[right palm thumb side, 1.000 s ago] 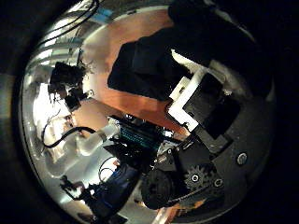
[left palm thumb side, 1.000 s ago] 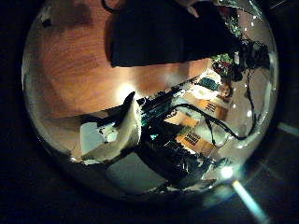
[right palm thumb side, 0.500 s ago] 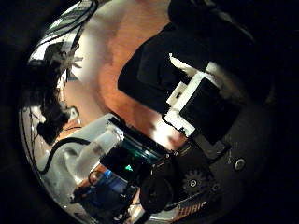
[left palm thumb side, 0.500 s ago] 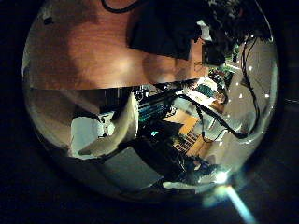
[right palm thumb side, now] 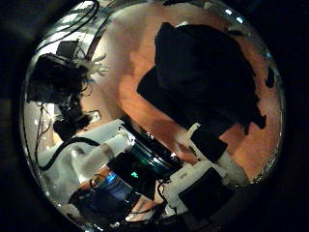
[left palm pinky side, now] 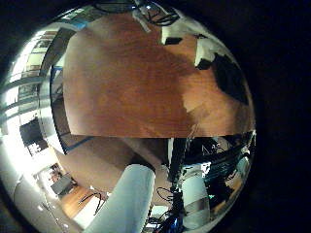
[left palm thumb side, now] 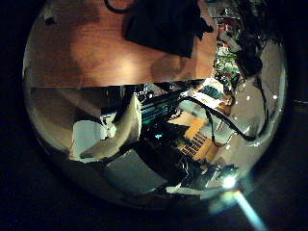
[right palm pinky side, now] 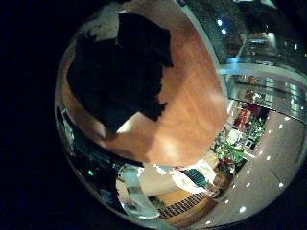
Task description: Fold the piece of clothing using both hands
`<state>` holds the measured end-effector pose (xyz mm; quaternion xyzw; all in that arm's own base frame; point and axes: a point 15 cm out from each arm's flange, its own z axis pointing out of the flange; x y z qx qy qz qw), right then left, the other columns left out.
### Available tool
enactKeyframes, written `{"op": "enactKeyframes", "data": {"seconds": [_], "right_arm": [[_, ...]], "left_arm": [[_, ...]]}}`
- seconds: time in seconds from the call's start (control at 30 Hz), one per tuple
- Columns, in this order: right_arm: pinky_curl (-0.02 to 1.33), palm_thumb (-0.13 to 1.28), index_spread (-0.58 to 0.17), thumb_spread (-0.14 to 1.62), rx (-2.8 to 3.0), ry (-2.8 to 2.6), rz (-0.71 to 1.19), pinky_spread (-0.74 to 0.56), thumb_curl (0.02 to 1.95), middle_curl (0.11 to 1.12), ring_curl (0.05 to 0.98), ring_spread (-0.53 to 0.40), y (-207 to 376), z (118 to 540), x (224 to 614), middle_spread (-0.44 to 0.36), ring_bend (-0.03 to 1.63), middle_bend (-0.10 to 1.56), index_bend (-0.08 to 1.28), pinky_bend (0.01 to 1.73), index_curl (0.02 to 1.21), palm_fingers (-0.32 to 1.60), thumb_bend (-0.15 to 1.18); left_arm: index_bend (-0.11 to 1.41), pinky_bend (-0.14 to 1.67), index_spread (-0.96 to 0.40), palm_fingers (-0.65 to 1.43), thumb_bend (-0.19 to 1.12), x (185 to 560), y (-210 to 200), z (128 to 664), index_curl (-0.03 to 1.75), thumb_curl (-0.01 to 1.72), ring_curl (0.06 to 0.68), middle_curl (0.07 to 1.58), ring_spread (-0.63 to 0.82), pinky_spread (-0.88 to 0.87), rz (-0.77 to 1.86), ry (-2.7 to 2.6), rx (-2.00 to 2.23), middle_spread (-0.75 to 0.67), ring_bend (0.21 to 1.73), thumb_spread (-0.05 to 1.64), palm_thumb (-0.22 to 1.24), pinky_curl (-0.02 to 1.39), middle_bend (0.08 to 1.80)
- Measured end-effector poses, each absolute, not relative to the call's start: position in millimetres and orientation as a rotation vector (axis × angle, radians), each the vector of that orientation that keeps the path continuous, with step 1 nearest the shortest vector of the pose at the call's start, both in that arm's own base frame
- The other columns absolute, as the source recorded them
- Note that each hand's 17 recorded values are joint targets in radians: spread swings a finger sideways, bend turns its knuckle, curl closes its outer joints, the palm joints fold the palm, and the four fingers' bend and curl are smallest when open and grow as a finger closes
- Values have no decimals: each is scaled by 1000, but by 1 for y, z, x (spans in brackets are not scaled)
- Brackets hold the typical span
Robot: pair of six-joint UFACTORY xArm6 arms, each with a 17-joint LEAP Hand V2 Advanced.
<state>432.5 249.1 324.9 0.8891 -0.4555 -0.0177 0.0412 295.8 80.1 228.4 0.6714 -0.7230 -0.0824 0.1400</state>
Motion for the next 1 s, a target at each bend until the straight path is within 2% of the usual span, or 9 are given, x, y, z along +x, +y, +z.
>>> {"op": "enactKeyframes", "data": {"seconds": [0.23, 0.37, 0.5, 0.73, 1.0], "right_arm": [[631, 911, -421, 1188, 2729, -1599, -12, 178, 603, 393, 381, -66, 172, 395, 423, -123, 858, 332, 210, 827, 404, 100, -6], [582, 858, -414, 1225, 2632, -1694, -56, 203, 588, 397, 361, -73, 122, 416, 400, -114, 829, 362, 211, 713, 405, 142, -23], [534, 790, -410, 1274, 2519, -1765, -113, 227, 556, 390, 342, -72, 70, 424, 381, -103, 799, 355, 216, 628, 406, 177, -25], [467, 626, -407, 1345, 2401, -1685, -122, 287, 478, 381, 306, -44, 12, 432, 347, -83, 713, 343, 199, 527, 402, 191, -23], [410, 579, -397, 1391, 2321, -1690, -235, 314, 418, 369, 276, -20, -23, 397, 315, -75, 656, 309, 189, 466, 388, 232, -10]], "left_arm": [[182, 356, -60, 261, -19, 303, 52, 255, 400, 324, 221, 379, 95, 183, -267, -2121, 1930, 93, 691, 1168, 385, 344, 189], [183, 359, -61, 258, -19, 307, 34, 282, 403, 327, 222, 376, 95, 182, -273, -2147, 1927, 95, 693, 1167, 384, 346, 186], [187, 364, -61, 252, -19, 308, 8, 304, 407, 328, 224, 369, 94, 181, -297, -2177, 1909, 110, 699, 1167, 384, 348, 178], [159, 409, -46, 201, -22, 295, -2, 310, 389, 324, 235, 353, 101, 184, -329, -2194, 1854, 147, 732, 1173, 369, 362, 179], [163, 441, -35, 179, -21, 280, -3, 313, 369, 320, 240, 354, 110, 187, -332, -2182, 1858, 160, 755, 1166, 339, 368, 190]]}}
